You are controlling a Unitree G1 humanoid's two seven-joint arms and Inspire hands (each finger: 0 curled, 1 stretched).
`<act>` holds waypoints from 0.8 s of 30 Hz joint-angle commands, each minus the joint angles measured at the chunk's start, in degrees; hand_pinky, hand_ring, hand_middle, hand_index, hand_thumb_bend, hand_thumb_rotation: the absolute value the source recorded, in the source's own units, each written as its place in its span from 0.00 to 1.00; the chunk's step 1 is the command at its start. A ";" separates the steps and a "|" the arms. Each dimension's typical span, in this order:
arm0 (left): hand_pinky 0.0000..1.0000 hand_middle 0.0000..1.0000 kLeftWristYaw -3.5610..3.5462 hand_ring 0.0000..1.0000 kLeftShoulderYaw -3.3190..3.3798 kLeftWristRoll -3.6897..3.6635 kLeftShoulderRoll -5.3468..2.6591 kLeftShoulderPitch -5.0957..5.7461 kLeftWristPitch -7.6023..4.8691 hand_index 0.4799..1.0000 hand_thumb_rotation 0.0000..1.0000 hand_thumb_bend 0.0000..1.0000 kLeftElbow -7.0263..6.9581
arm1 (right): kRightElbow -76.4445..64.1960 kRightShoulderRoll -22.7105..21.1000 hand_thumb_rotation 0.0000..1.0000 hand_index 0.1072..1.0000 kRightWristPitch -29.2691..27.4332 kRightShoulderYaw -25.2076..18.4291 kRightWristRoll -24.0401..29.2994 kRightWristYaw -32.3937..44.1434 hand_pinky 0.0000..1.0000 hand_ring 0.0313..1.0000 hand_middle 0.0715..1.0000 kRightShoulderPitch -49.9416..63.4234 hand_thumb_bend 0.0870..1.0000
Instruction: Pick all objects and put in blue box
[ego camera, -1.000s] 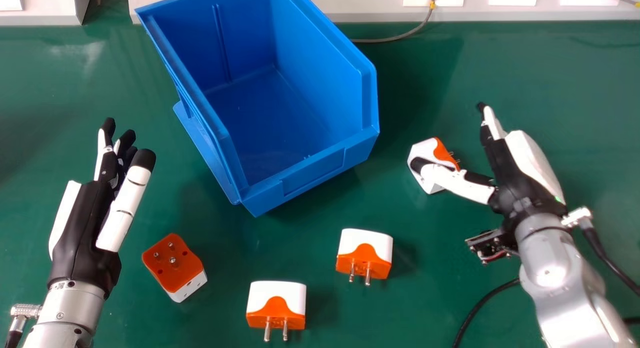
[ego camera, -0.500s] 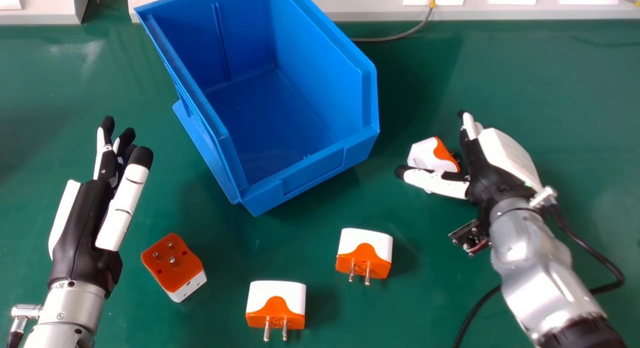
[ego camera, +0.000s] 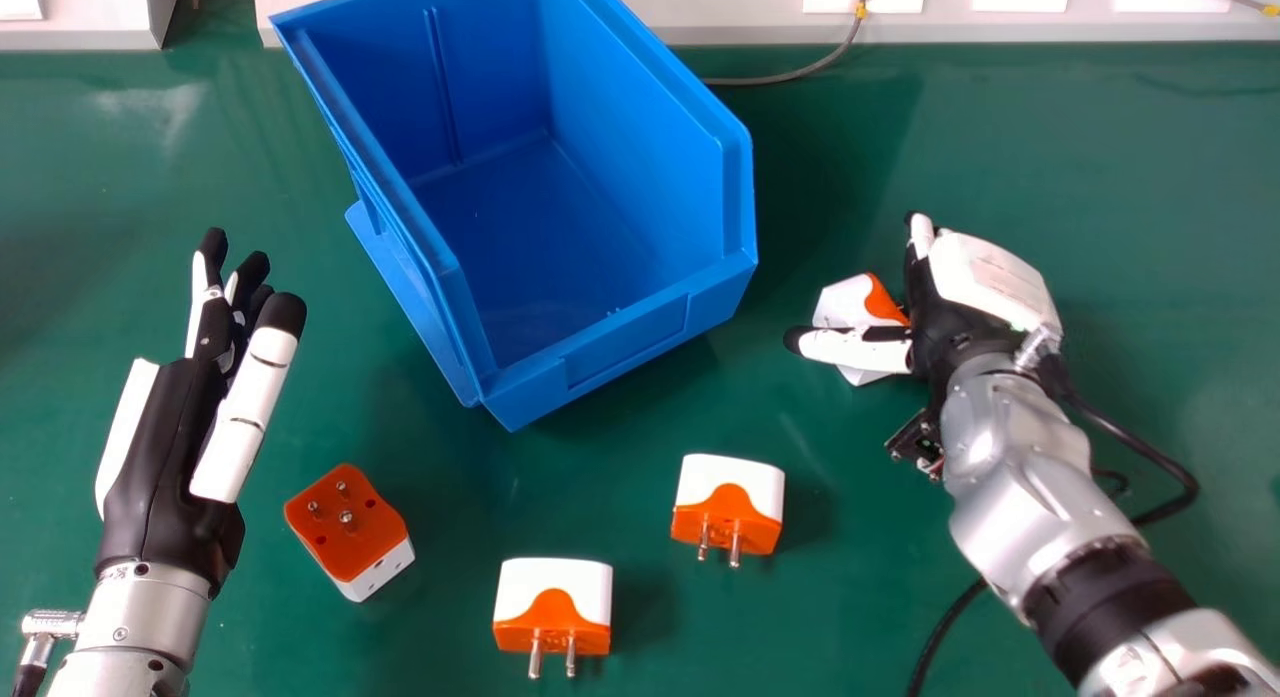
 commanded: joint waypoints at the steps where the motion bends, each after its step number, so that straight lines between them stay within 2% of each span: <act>1: 1.00 1.00 -0.10 1.00 0.16 -0.32 -0.28 0.02 -1.24 1.00 0.85 0.61 -0.85 | 1.76 0.17 0.66 1.00 1.26 0.70 -0.37 0.50 0.93 0.99 1.00 -1.02 0.51; 6: 1.00 1.00 0.24 1.00 0.06 0.02 -0.20 0.39 -0.63 1.00 0.86 0.61 -1.76 | 3.27 0.48 0.65 0.99 1.75 1.88 -1.03 0.61 0.92 0.98 1.00 -1.73 0.50; 9: 1.00 1.00 0.33 1.00 0.02 0.15 -0.19 0.50 -0.74 1.00 0.86 0.60 -1.78 | 4.43 0.72 0.65 0.99 2.00 2.63 -1.34 1.10 0.92 0.98 1.00 -2.26 0.50; 12: 1.00 1.00 0.40 1.00 -0.05 0.06 -0.25 1.07 -0.16 1.00 0.86 0.59 -3.00 | 4.19 0.85 0.61 0.98 3.17 3.50 -1.72 2.21 0.92 0.98 1.00 -2.61 0.48; 21: 1.00 1.00 0.33 1.00 0.06 -0.08 -0.03 1.20 0.56 1.00 0.86 0.59 -3.36 | 4.01 0.90 0.48 0.96 4.22 4.54 -1.61 3.80 0.91 0.97 0.99 -3.68 0.47; 24: 1.00 1.00 0.29 1.00 0.13 -0.30 -0.07 1.40 0.83 1.00 0.87 0.59 -3.94 | 3.79 0.54 0.46 0.95 5.05 4.86 -1.84 5.14 0.90 0.96 0.98 -4.43 0.46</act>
